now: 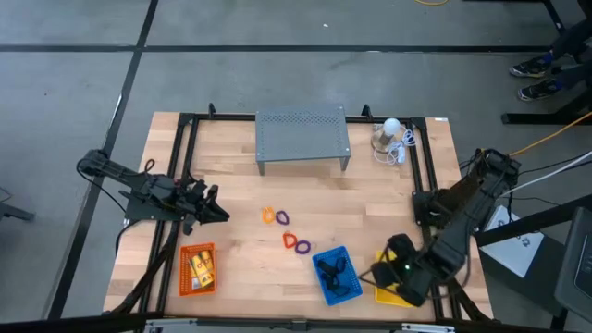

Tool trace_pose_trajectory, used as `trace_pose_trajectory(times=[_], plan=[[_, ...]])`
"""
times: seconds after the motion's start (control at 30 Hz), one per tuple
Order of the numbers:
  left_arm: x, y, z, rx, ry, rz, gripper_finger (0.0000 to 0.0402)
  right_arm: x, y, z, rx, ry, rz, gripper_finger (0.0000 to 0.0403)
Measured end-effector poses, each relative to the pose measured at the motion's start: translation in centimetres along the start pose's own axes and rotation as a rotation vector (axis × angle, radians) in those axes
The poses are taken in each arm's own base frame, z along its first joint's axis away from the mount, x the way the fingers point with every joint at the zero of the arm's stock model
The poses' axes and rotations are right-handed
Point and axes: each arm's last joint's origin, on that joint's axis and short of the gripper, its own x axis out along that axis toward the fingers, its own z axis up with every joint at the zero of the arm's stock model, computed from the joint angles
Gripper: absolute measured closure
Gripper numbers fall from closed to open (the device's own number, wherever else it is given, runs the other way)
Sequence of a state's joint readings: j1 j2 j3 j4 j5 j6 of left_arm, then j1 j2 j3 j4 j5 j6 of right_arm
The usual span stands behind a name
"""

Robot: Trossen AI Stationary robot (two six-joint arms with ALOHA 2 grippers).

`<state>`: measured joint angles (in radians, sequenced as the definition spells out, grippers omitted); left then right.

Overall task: Pick & Place Office Desk Supplies
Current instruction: Put the orange spring keychain into the yellow bin, then put the violet spring keychain into the yellow bin

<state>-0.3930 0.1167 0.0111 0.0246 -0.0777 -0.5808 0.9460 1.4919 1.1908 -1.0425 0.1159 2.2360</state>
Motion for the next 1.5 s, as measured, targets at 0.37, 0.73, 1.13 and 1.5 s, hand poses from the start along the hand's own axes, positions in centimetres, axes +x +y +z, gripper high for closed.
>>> trace_pose_trajectory(times=[0.37,0.73,1.13,1.5], plan=[[-0.7,0.1,1.0,-0.01,-0.128,-0.014,0.0347,2.7,-3.3,-1.0,-0.101,-0.028,-0.067,0.0393],[-0.8,0.2,1.1,-0.011,-0.139,-0.001,0.0347,5.8,-5.8,-1.3,-0.176,0.056,-0.107,0.0339],[-0.8,0.2,1.1,-0.011,-0.14,0.0,0.0347,4.2,-5.4,-1.1,-0.176,-0.035,-0.012,0.0206],[-0.8,0.2,1.1,-0.011,-0.14,-0.001,0.0347,1.8,0.0,5.9,-0.264,-0.337,0.246,0.0231]])
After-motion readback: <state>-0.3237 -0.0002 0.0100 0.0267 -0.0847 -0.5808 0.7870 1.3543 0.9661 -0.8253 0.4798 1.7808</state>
